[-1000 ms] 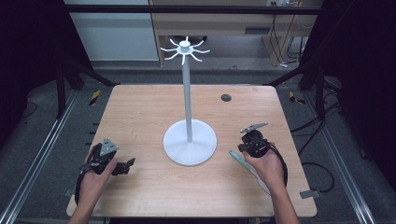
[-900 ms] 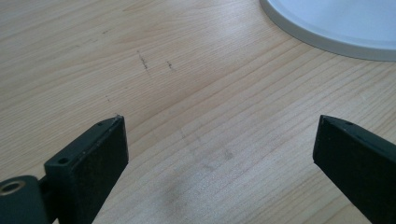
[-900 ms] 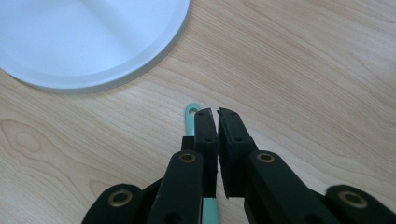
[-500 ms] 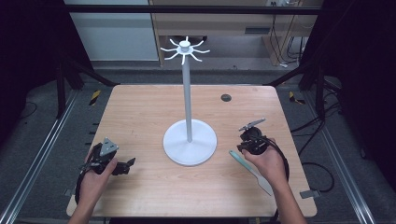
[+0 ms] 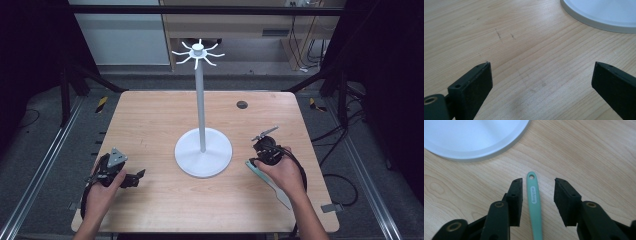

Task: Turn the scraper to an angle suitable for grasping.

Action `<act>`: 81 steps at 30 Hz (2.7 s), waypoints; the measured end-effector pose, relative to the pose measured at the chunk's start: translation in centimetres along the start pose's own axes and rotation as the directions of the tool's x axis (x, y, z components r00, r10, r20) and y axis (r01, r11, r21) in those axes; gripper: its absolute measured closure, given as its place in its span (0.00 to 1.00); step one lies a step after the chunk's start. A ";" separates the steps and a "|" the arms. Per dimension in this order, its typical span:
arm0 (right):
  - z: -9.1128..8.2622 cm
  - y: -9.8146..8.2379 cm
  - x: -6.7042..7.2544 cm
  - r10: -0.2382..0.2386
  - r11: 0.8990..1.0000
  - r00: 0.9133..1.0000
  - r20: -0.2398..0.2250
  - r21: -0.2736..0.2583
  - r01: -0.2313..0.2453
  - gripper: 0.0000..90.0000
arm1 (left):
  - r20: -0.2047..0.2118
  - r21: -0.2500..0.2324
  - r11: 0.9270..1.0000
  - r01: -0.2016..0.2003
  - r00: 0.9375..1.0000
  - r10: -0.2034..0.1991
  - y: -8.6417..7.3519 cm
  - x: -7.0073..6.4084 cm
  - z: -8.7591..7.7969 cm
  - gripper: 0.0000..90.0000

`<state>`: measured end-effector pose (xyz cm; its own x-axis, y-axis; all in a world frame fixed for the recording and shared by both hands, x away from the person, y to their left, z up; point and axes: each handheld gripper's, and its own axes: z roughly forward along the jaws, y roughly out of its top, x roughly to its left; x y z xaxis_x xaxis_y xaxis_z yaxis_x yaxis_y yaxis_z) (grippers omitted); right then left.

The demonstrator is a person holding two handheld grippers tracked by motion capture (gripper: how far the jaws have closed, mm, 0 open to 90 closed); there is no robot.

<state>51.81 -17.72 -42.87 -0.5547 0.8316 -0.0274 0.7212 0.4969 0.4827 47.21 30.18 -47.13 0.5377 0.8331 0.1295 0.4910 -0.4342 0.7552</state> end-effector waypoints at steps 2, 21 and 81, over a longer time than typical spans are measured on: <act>0.3 0.0 0.0 0.004 1.000 1.000 -0.006 0.011 -0.004 0.64 | 0.001 0.000 1.000 0.000 1.000 0.000 0.0 0.0 0.0 0.03; 2.8 -0.4 -0.4 -0.012 0.994 1.000 -0.001 0.111 0.012 0.68 | 0.001 0.000 1.000 -0.002 1.000 0.002 0.0 0.0 0.0 0.03; -2.3 0.0 -1.5 0.060 0.990 0.997 -0.056 -0.128 -0.067 0.83 | 0.006 0.018 0.999 -0.031 1.000 0.030 0.1 -0.5 0.2 0.03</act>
<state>51.68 -19.49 -40.76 -0.5325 0.8449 0.0508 0.6978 0.4042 0.5914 47.11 29.66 -47.23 0.5564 0.8175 0.1487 0.4864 -0.4655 0.7394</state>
